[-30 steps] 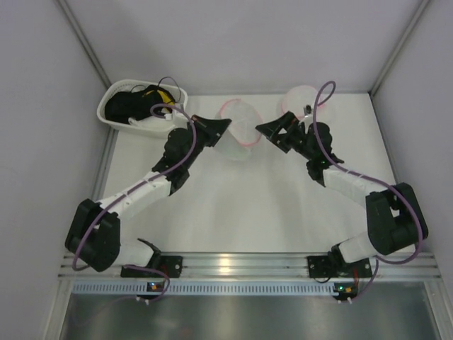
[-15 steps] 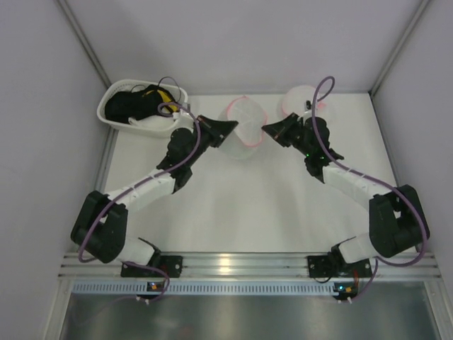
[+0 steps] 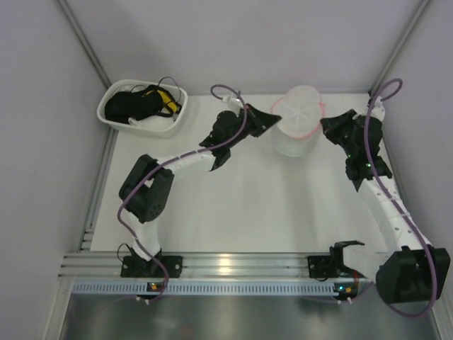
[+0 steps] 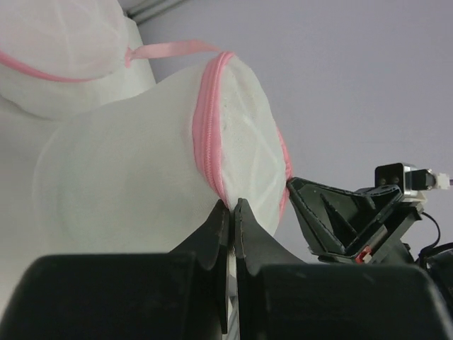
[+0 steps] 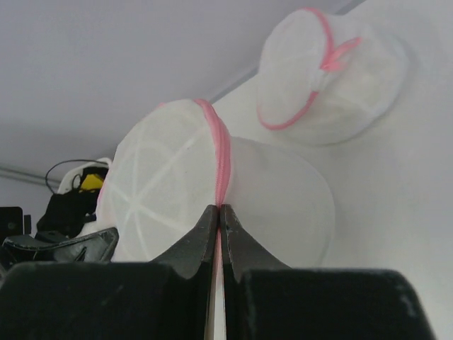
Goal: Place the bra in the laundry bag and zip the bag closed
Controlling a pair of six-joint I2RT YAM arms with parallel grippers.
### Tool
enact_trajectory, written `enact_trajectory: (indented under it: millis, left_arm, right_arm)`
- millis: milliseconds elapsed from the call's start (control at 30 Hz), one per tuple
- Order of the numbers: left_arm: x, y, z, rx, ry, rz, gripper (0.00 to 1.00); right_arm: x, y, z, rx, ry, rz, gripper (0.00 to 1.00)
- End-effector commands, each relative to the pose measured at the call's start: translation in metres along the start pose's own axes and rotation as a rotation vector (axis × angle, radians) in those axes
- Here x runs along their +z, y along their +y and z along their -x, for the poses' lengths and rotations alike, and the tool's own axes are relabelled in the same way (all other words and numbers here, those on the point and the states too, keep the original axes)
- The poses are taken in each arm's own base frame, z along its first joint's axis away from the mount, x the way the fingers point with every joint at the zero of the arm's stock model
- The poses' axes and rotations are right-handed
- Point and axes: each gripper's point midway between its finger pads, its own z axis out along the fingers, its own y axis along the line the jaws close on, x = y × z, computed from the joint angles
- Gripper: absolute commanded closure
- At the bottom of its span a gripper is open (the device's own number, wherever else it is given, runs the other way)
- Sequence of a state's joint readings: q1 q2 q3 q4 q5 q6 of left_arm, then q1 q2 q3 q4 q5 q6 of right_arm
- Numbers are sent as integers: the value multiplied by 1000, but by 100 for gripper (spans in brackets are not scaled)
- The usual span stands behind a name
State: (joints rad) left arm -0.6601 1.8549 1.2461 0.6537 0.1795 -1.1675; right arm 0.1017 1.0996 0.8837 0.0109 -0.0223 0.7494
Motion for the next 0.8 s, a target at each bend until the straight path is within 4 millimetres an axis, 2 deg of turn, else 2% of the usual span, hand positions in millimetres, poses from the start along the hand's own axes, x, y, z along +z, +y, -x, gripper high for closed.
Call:
enact_trajectory:
  millis: [0, 33, 67, 133, 167, 233, 300, 333, 367, 467, 500, 533, 600, 633, 700, 733, 767]
  left_arm:
    - [35, -8, -41, -7, 81, -59, 100]
    - [43, -7, -56, -3, 103, -66, 100]
    - [57, 1, -66, 13, 111, -66, 100]
    - [71, 3, -88, 38, 124, -74, 100]
    - [83, 11, -97, 60, 124, -74, 100]
    - [95, 14, -114, 61, 135, -83, 100]
    - [110, 26, -130, 58, 153, -83, 100]
    - [114, 30, -133, 54, 157, -76, 100]
    - [122, 37, -135, 57, 159, -72, 100]
    - [131, 54, -140, 99, 160, -31, 100]
    - [131, 56, -139, 109, 162, -26, 98]
    - [130, 54, -138, 120, 164, -26, 84]
    - [127, 50, -133, 162, 173, -30, 67]
    - [123, 41, -128, 193, 172, -40, 54]
    - [119, 34, -116, 219, 176, -29, 40]
    - [113, 24, -108, 251, 184, -15, 26]
    - [108, 20, -101, 265, 187, -7, 23]
  right_arm:
    - [-16, -54, 37, -76, -94, -178, 100]
    - [-17, -67, 38, -83, -95, -203, 100]
    - [-19, -86, 47, -88, -116, -244, 100]
    - [-14, -103, 47, -84, -93, -238, 100]
    - [-16, -121, 56, -79, -110, -272, 100]
    - [-12, -139, 60, -83, -112, -315, 100]
    - [-9, -151, 66, -102, -120, -360, 100]
    - [-4, -160, 60, -98, -96, -378, 100]
    - [0, -161, 68, -110, -129, -370, 100]
    - [11, -180, 57, -103, -88, -400, 100]
    - [14, -177, 59, -106, -75, -383, 100]
    - [16, -180, 56, -107, -53, -390, 97]
    - [17, -169, 64, -138, -42, -358, 84]
    - [13, -161, 70, -155, -52, -345, 61]
    - [4, -150, 81, -177, -49, -347, 34]
    - [-3, -139, 90, -207, -63, -335, 12]
    - [-7, -132, 96, -224, -63, -327, 4]
